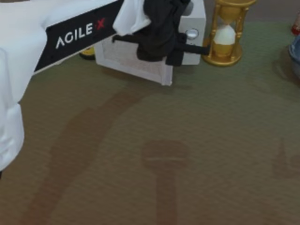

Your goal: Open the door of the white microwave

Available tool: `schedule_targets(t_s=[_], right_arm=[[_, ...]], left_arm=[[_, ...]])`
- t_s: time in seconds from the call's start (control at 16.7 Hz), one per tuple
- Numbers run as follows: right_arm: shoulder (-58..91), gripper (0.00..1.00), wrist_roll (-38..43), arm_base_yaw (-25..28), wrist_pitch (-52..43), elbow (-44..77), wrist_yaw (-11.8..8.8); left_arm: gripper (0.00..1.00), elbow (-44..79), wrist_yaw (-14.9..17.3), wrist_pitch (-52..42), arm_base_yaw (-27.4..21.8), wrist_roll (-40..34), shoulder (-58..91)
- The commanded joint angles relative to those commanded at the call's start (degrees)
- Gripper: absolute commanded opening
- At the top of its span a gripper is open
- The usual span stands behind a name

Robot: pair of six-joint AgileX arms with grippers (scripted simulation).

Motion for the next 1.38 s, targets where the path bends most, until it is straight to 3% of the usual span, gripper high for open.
schedule_targets(t_s=[1.38], right_arm=[[0.00,1.00,0.00,0.00,0.00,0.00,0.00]], left_arm=[[0.00,-2.02,1.03,1.03,-0.01,1.25,-1.27]])
